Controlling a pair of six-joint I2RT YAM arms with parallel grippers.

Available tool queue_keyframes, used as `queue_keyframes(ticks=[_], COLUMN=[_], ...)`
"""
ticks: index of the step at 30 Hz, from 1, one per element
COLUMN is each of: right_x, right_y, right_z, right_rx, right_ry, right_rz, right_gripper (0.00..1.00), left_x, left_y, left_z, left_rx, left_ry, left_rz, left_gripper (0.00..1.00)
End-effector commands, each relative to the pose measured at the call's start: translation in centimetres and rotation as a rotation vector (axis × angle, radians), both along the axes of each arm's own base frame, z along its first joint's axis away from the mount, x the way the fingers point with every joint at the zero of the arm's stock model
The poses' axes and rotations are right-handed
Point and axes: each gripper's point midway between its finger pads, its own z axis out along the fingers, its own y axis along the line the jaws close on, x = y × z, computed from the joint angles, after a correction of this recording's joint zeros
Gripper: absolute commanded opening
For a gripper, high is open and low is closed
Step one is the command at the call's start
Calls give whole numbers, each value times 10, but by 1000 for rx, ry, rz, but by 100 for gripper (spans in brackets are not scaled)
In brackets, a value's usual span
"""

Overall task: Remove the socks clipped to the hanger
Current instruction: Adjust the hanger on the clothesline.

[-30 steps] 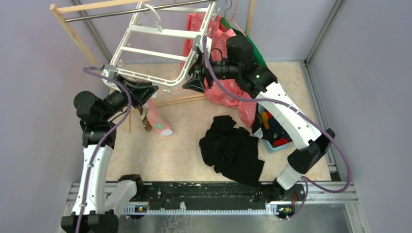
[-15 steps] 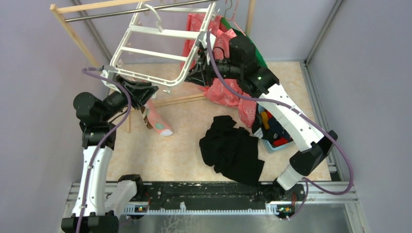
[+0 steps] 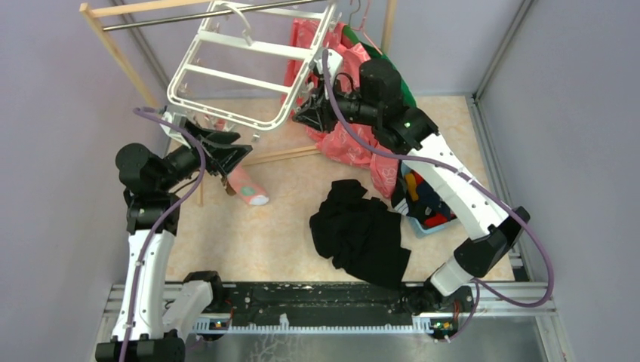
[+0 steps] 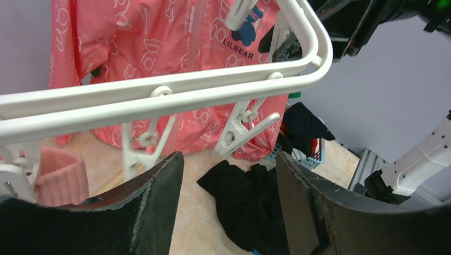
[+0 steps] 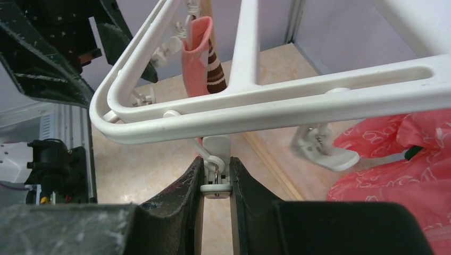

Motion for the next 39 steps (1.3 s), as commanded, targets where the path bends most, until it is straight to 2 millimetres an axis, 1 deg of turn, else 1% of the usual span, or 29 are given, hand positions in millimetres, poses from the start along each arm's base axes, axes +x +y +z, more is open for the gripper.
queue_keyframes(ticks=[1, 2, 3, 8, 12, 18, 21, 27, 30, 36, 39], right_x=[0, 3, 6, 23, 37, 55, 61, 76, 83, 93, 96], right_y=[-20, -23, -26, -42, -53, -62, -63, -64, -66, -66, -64], right_z=[35, 35, 35, 35, 32, 27, 23, 22, 23, 23, 23], right_rx=[49, 49, 50, 66, 63, 54, 46, 32, 29, 20, 18], right_ry=[-88, -86, -84, -55, -41, -22, -12, 1, -1, -3, -1], right_rz=[-88, -102, -118, -177, -215, -254, -263, -283, -294, -300, -294], right_gripper=[0, 0, 0, 0, 0, 0, 0, 0, 0, 0, 0], left_x=[-8, -7, -8, -8, -12, -21, -22, -27, -30, -27, -20], left_y=[5, 6, 8, 15, 20, 22, 28, 39, 45, 50, 50], left_z=[9, 12, 10, 13, 14, 8, 4, 2, -3, -22, -34], left_rx=[46, 60, 69, 134, 185, 260, 305, 404, 456, 521, 533], left_ry=[-47, -68, -57, -81, -99, -108, -108, -129, -138, -138, -147], left_rz=[29, 40, 52, 105, 130, 129, 156, 210, 232, 237, 228], left_gripper=[73, 76, 79, 92, 97, 97, 97, 97, 97, 96, 95])
